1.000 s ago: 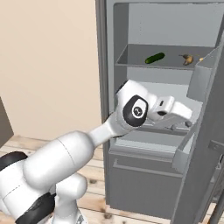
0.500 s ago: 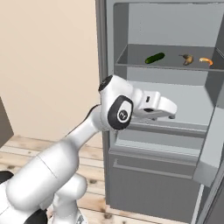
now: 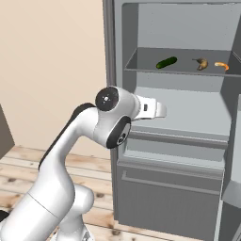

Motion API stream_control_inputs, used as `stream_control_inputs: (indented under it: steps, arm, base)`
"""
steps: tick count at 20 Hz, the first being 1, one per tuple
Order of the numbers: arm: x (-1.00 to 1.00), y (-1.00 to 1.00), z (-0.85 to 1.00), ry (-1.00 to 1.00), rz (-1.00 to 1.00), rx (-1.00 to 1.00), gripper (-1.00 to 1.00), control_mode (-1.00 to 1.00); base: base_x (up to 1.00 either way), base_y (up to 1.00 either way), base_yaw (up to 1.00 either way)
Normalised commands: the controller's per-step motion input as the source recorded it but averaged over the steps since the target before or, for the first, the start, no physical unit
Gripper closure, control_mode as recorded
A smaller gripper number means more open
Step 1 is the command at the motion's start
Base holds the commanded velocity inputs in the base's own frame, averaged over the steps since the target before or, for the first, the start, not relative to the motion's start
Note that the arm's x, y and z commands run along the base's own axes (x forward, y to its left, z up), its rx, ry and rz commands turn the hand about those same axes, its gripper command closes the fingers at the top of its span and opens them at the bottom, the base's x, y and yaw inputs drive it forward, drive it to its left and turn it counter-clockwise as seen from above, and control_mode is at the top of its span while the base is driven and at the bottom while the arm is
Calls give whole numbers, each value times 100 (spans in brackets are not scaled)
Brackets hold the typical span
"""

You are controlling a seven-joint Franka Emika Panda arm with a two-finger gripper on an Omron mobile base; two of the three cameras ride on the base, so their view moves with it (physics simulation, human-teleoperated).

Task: Open the fridge, remove the banana, cucumber, and shrimp, and place them on any counter.

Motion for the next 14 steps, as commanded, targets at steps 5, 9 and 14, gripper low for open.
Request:
stream_control_inputs:
  steps: [5,9,14]
  arm:
    - [22,89,48,-16,45,27,-100,-100]
    - [0,100,60,-18,19,1,-100,-100]
    - [-5,82,51,-5,0,-2,-100,-100]
  base:
    - [0,0,0]
    - [0,0,0]
    - [0,0,0]
